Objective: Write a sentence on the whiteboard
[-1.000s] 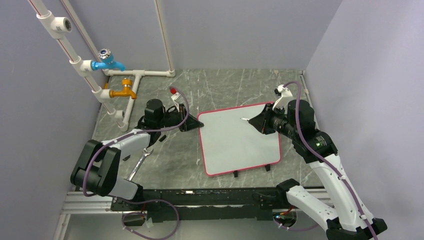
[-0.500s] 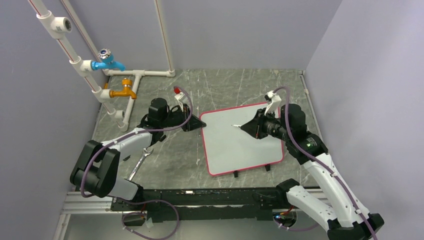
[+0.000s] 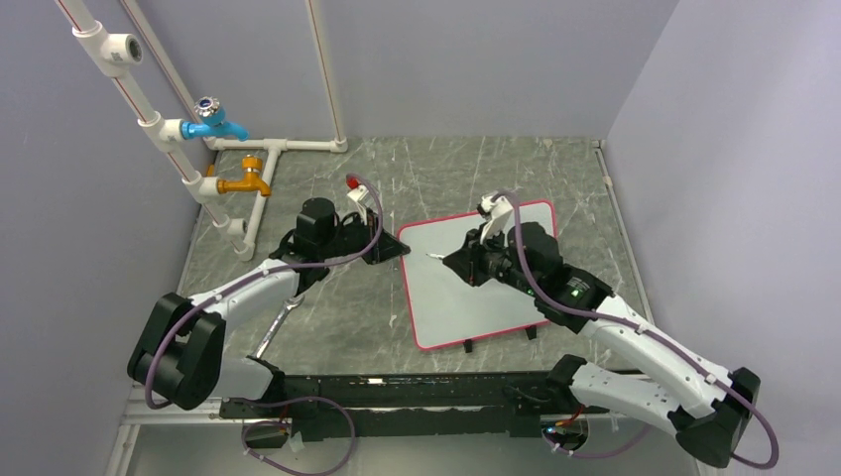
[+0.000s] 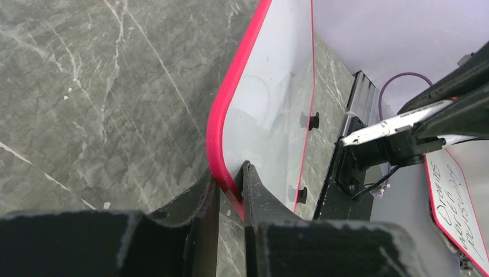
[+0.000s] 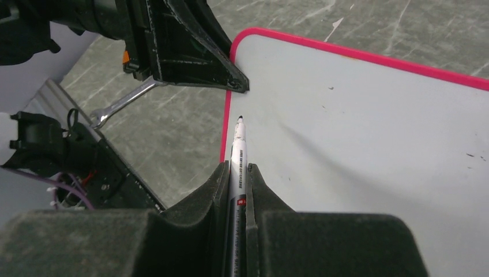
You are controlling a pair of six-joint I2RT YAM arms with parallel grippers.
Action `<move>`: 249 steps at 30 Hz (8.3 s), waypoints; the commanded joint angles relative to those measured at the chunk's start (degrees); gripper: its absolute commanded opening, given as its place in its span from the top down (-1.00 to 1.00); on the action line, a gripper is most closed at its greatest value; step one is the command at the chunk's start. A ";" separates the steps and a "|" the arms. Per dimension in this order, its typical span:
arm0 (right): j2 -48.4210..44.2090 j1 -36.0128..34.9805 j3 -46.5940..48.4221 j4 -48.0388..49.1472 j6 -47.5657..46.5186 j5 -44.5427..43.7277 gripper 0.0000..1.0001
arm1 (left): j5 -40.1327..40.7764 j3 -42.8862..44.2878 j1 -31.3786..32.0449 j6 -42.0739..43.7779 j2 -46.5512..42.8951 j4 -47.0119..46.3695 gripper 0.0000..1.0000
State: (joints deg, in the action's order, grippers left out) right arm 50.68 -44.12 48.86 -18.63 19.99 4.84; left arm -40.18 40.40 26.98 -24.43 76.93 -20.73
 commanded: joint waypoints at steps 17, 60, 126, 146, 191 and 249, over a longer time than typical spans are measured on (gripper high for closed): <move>9.84 -14.50 3.44 8.84 -1.27 -26.26 1.00 | 12.46 -4.12 1.51 5.18 -6.26 0.39 1.00; 9.90 -14.49 0.11 7.64 2.02 -24.03 1.00 | 24.43 -4.74 7.74 5.79 -10.83 3.74 1.00; 12.29 -14.46 2.03 -2.06 3.48 -22.57 1.00 | 26.38 -2.61 9.74 6.48 -11.87 6.10 1.00; 16.86 -14.41 8.42 -0.29 1.52 -21.12 1.00 | 26.56 -2.52 9.97 6.67 -12.41 6.49 1.00; 11.31 -12.45 9.87 -4.00 3.21 -29.39 1.00 | 26.04 -1.73 10.40 7.55 -13.47 7.90 1.00; 13.76 -11.83 11.37 -6.56 2.21 -30.51 1.00 | 26.32 -1.17 11.04 8.07 -13.42 8.48 1.00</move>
State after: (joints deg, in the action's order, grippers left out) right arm 63.81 -56.29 57.71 -25.54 23.57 -23.55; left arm -16.32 36.77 37.45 -22.94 64.62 -11.18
